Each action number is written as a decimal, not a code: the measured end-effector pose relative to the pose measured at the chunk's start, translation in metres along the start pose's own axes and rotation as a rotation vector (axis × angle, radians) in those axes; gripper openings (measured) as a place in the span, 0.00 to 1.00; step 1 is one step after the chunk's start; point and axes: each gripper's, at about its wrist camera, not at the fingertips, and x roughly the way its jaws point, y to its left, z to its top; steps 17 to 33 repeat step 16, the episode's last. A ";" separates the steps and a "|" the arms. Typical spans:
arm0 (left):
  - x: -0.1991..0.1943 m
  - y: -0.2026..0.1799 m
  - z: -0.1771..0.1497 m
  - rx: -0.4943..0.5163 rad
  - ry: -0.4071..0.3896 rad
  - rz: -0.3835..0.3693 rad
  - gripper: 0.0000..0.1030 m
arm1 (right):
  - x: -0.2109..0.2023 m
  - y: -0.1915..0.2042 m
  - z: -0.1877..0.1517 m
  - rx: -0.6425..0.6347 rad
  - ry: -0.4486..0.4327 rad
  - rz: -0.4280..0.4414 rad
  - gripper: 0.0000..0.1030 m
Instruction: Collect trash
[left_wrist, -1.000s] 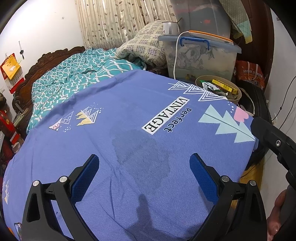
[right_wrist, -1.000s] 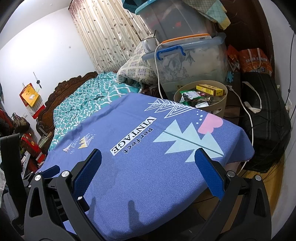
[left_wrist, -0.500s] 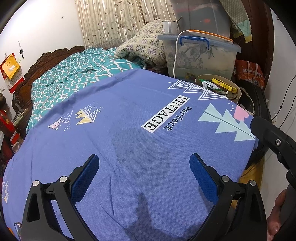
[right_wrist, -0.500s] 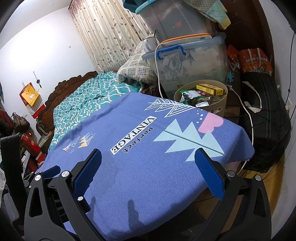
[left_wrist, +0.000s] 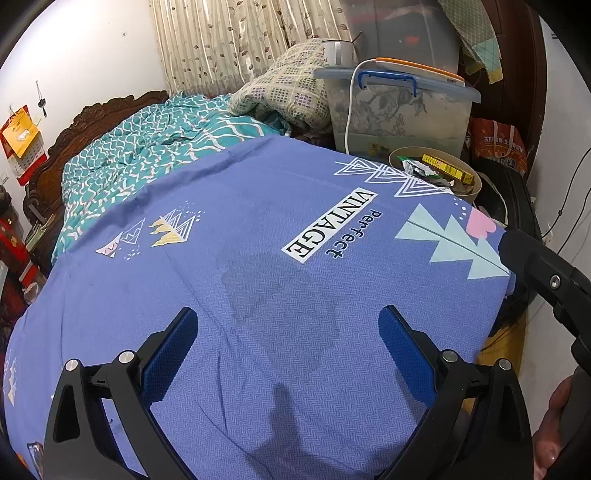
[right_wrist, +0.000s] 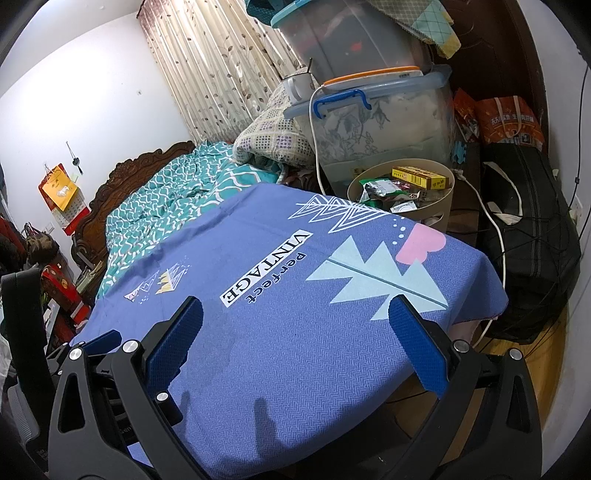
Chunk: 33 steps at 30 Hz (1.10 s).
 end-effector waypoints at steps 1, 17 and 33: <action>0.000 0.000 0.000 0.000 0.000 0.001 0.92 | 0.000 0.000 0.000 0.000 0.000 0.000 0.97; -0.002 0.002 0.000 -0.001 -0.009 0.006 0.92 | 0.002 0.000 -0.004 -0.001 0.006 0.001 0.97; -0.002 0.002 0.000 -0.001 -0.009 0.006 0.92 | 0.002 0.000 -0.004 -0.001 0.006 0.001 0.97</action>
